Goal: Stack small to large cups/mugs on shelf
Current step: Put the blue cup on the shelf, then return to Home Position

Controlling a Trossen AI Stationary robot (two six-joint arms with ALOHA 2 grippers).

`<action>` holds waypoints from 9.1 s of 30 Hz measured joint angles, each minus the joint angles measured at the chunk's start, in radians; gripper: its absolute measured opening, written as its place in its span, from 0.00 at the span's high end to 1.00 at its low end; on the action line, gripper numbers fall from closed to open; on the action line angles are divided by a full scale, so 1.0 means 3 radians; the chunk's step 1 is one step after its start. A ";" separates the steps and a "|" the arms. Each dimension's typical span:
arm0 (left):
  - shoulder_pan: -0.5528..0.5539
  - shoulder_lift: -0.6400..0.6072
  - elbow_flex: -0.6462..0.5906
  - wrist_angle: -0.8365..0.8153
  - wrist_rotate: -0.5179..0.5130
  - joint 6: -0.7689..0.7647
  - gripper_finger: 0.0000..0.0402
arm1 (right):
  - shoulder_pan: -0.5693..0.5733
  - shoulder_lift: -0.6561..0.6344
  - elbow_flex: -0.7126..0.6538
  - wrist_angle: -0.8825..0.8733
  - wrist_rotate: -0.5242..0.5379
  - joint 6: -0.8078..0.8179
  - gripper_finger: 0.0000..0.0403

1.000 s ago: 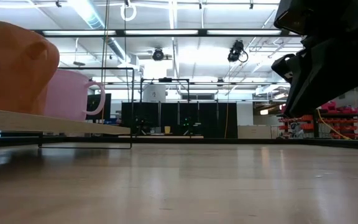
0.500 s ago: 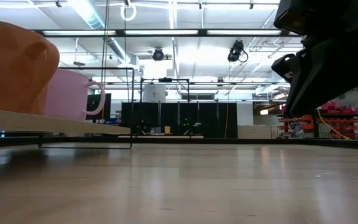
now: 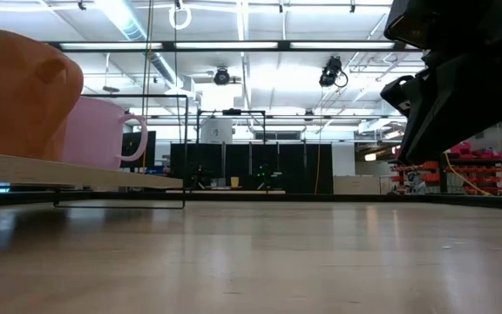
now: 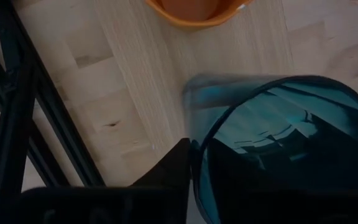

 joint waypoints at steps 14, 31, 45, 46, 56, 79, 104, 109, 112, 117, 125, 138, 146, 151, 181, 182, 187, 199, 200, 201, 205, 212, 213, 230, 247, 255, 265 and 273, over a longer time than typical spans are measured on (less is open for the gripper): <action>0.0000 0.0000 0.0000 -0.0003 0.0000 0.0021 0.77 | 0.0000 0.0000 0.0000 0.0001 0.0000 0.0000 0.87; -0.0039 -0.0120 0.0001 -0.0001 -0.0287 0.0062 0.68 | 0.0000 -0.0001 0.0000 0.0001 -0.0001 0.0000 0.87; -0.0229 -0.0206 0.0001 -0.0072 -0.0456 -0.0112 0.63 | 0.0000 -0.0001 0.0000 0.0001 0.0000 0.0000 0.87; -0.0248 -0.0222 0.0001 -0.0072 -0.0527 -0.0126 0.63 | 0.0000 -0.0001 0.0000 0.0001 0.0000 0.0000 0.87; -0.0360 -0.0331 0.0000 -0.0198 -0.1237 0.0214 0.66 | 0.0000 -0.0001 0.0000 0.0001 -0.0001 -0.0001 0.87; -0.0360 -0.0966 0.0000 -0.0203 -0.4590 0.3926 0.69 | -0.0059 -0.0013 0.0482 0.0001 -0.0001 0.0028 0.87; -0.0359 -0.1240 0.0000 -0.0065 -0.4751 0.4436 0.68 | -0.0228 -0.0013 0.2546 -0.1654 0.0000 -0.0096 0.87; -0.0359 -0.1240 0.0000 -0.0062 -0.4507 0.4694 0.67 | -0.0220 -0.0013 0.2793 -0.1717 0.0000 0.0184 0.87; -0.0359 -0.1240 0.0000 -0.0062 -0.4272 0.4543 0.68 | -0.0193 -0.0013 0.2924 -0.1704 -0.0001 0.0274 0.87; -0.0386 -0.1241 0.0000 -0.0062 -0.4107 0.4230 0.70 | -0.0072 -0.0013 0.3129 -0.1630 0.0000 0.0382 0.87; -0.0729 -0.1256 -0.0001 0.0650 -0.4035 0.4558 0.68 | 0.0277 -0.0059 0.3264 -0.0579 -0.0002 0.0102 0.87; -0.1418 -0.1258 -0.0002 0.2493 -0.4023 0.6275 0.68 | 0.1111 -0.0234 0.3264 -0.0091 0.0081 -0.0326 0.87; -0.1656 -0.1258 -0.0002 0.2370 -0.3940 0.6123 0.67 | 0.1558 -0.0233 0.3264 0.0014 0.0511 -0.0553 0.87; -0.1731 -0.1258 -0.0006 0.1543 -0.3983 0.5249 0.65 | 0.1658 -0.0233 0.3230 0.0024 0.0623 -0.0631 0.87; -0.1042 -0.1085 -0.0010 0.1194 -0.3960 0.4996 0.66 | 0.1095 -0.2043 0.0410 0.1910 0.0183 -0.0690 0.87; -0.0952 -0.1085 -0.0010 0.1358 -0.3794 0.5197 0.66 | 0.1074 -0.2092 0.0364 0.1930 0.0183 -0.0690 0.87; -0.0486 -0.1079 -0.0010 0.2310 -0.2748 0.6270 0.66 | 0.1034 -0.2257 0.0140 0.2010 0.0161 -0.0679 0.87; 0.0788 -0.1250 -0.0493 0.3349 -0.0679 0.7189 0.63 | 0.1204 -0.2512 -0.0343 0.2575 -0.0058 -0.0812 0.87; 0.0914 -0.1288 -0.0581 0.3371 -0.0549 0.7176 0.63 | 0.1215 -0.2529 -0.0355 0.2582 -0.0060 -0.0832 0.87; 0.1024 -0.1326 -0.0672 0.3404 -0.0419 0.7147 0.64 | 0.1222 -0.2549 -0.0368 0.2599 -0.0060 -0.0843 0.87; 0.1365 -0.1626 -0.1013 0.3480 -0.0248 0.7030 0.65 | 0.1222 -0.2624 -0.0446 0.2582 -0.0056 -0.0850 0.87; 0.1502 -0.2564 -0.1767 0.3745 -0.0274 0.6943 0.65 | 0.1222 -0.2837 -0.0611 0.2581 -0.0057 -0.0863 0.87; 0.1496 -0.2726 -0.1905 0.3876 -0.0277 0.6944 0.65 | 0.1222 -0.2875 -0.0637 0.2582 -0.0056 -0.0887 0.87; 0.1497 -0.4561 -0.3231 0.4200 -0.0843 0.7314 0.66 | 0.1013 -0.3522 -0.1098 0.2605 -0.0055 -0.1022 0.87; 0.1500 -0.4906 -0.3279 0.4193 -0.2260 0.8247 0.64 | 0.0304 -0.4196 -0.1522 0.2169 -0.0337 -0.1110 0.87; 0.1499 -0.4907 -0.3272 0.4194 -0.1583 0.8184 0.65 | -0.0220 -0.4312 -0.1522 0.2030 -0.0961 -0.0985 0.87; 0.1499 -0.4900 -0.3274 0.3993 -0.0268 0.7729 0.63 | -0.0477 -0.4110 -0.1522 0.2017 -0.1114 -0.0750 0.87; 0.1499 -0.4880 -0.3277 0.3985 0.0404 0.7573 0.66 | -0.0477 -0.3939 -0.1522 0.2019 -0.1123 -0.0620 0.87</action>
